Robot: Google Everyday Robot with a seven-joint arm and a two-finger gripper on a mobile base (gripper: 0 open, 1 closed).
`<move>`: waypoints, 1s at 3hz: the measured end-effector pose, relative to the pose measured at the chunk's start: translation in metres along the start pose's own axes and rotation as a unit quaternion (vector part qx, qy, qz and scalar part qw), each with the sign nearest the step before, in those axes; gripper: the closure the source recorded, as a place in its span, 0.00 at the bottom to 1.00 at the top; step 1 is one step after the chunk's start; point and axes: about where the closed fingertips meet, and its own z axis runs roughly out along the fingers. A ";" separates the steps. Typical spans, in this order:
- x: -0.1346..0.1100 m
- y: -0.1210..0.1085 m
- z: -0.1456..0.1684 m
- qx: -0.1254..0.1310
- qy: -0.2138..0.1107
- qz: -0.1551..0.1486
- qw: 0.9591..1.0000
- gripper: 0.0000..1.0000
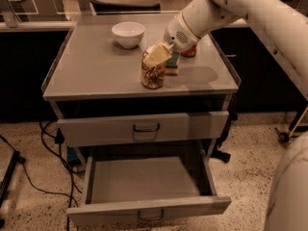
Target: Pick orange can from middle drawer and place on counter
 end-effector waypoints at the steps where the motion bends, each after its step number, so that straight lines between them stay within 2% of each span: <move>1: -0.002 0.000 -0.002 -0.001 0.000 0.000 1.000 1.00; 3: -0.002 0.000 -0.002 -0.001 0.000 0.000 1.000 0.50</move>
Offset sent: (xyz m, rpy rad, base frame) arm -0.0002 0.0001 0.0021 0.0003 0.0010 0.0006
